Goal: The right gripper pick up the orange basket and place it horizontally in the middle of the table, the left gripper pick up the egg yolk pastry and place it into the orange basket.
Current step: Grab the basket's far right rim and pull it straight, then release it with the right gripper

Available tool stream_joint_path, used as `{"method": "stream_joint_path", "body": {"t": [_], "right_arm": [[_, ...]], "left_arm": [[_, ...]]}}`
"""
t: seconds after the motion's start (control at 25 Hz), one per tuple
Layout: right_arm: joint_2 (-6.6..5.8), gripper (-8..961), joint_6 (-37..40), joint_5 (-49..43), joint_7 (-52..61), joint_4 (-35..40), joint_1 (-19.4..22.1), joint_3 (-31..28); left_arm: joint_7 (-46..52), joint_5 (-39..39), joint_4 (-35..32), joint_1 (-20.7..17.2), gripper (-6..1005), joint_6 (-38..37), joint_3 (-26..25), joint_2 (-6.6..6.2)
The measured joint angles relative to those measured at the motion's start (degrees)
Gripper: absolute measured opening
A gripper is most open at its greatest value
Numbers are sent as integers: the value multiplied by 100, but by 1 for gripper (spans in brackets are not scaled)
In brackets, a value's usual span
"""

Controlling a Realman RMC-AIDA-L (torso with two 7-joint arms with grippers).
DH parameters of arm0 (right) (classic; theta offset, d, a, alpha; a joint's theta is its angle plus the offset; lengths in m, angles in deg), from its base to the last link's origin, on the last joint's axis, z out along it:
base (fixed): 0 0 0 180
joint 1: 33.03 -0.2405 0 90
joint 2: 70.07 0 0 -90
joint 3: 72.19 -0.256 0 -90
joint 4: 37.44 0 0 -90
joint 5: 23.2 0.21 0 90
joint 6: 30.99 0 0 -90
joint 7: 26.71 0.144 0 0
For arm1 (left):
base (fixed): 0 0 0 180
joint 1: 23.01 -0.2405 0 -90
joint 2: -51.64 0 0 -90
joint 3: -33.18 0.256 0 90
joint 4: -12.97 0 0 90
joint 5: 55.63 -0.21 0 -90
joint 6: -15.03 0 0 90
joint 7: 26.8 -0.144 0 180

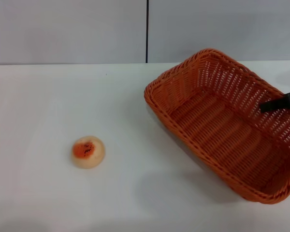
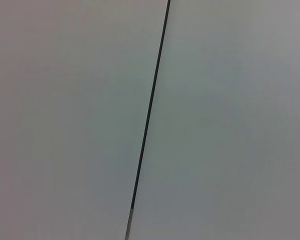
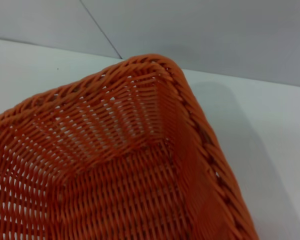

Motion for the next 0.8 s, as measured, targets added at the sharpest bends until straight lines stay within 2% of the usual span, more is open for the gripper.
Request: {"method": "stream_joint_path", "body": {"t": [0.04, 0.48, 0.8], "right_arm": [[1, 451, 5, -1, 0, 5, -8, 28], [4, 205, -67, 54, -384, 245, -68, 252], [-102, 167, -369, 24, -1378, 423, -394, 797]], "left_arm": [[0, 0, 3, -8, 793, -1, 0, 1], [0, 0, 18, -110, 785, 2, -2, 20], [-20, 0, 107, -316, 780, -96, -10, 18]]}}
